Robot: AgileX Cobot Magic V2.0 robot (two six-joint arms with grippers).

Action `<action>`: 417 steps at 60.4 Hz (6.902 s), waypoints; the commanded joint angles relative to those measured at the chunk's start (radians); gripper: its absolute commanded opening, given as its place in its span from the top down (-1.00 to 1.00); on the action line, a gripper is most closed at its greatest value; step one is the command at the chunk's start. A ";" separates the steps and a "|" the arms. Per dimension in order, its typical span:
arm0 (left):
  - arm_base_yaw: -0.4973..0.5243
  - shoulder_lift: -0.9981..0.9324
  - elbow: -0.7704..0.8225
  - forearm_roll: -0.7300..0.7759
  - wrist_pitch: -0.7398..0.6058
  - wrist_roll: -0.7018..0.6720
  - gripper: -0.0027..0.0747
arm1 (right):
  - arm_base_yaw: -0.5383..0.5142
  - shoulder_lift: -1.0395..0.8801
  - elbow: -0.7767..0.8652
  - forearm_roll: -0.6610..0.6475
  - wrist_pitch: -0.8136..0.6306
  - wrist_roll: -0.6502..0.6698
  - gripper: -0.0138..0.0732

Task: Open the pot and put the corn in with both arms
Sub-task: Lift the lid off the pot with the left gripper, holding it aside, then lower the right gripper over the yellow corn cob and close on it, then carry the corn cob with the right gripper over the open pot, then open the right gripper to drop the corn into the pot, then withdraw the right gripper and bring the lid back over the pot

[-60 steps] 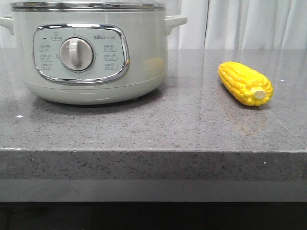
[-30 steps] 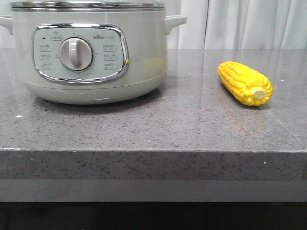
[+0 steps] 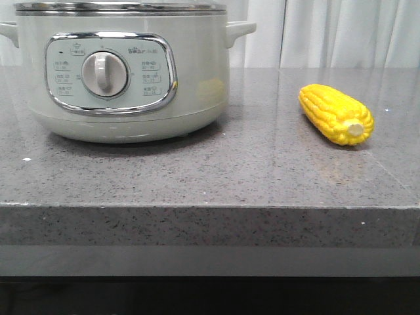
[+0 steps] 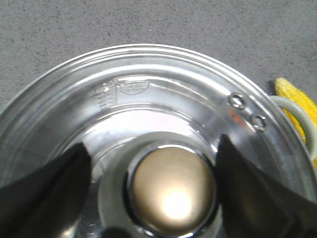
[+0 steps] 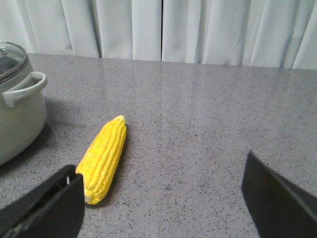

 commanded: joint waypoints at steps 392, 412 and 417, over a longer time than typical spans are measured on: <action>-0.007 -1.275 0.873 -0.034 -0.006 0.016 0.07 | 0.150 0.316 -0.089 0.132 -0.166 -0.170 0.84; -0.007 -1.081 0.831 -0.034 -0.123 0.016 0.07 | 0.150 -0.075 0.122 0.167 -0.136 -0.170 0.84; -0.007 -0.998 0.756 -0.031 -0.131 0.024 0.07 | 0.150 -0.117 0.138 0.167 -0.150 -0.170 0.84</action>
